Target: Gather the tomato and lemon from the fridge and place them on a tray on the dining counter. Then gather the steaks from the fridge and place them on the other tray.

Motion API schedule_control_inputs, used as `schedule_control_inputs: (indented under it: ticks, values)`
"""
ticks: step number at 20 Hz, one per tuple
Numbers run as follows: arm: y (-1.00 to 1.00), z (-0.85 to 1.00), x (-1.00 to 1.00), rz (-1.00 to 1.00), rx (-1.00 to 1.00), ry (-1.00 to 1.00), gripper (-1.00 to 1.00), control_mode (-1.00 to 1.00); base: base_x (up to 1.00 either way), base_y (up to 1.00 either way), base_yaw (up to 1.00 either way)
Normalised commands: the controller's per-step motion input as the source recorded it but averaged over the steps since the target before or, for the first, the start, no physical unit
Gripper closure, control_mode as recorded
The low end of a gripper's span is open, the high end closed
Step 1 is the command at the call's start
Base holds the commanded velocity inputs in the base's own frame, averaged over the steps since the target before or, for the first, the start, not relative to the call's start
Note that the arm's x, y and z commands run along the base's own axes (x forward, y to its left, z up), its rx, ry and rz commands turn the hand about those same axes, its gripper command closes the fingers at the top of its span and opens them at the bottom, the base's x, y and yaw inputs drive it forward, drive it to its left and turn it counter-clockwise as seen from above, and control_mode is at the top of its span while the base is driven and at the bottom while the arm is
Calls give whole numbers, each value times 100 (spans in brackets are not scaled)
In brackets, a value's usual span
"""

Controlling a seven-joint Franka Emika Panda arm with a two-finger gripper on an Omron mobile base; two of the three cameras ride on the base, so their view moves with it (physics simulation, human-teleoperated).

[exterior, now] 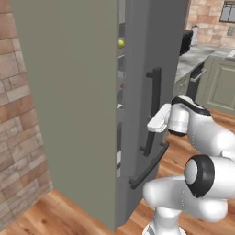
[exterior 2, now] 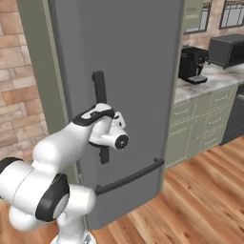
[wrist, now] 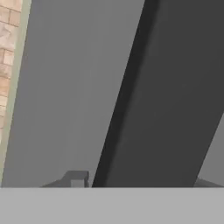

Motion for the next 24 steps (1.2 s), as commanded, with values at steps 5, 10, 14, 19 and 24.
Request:
schedule_control_inputs:
  ticks: [5,10,14,19,24]
  values:
    - [-79,27,-63,-22,5,5,100,-100,0,0,0]
    - [-100,50,-47,-17,9,14,100,-100,0,0,0]
    - [-100,45,-47,-10,12,13,100,-100,0,0,0]
    - [-91,23,-53,-9,11,11,-100,-100,0,0,0]
    - [-25,6,-100,-5,1,-7,-100,-100,0,0,0]
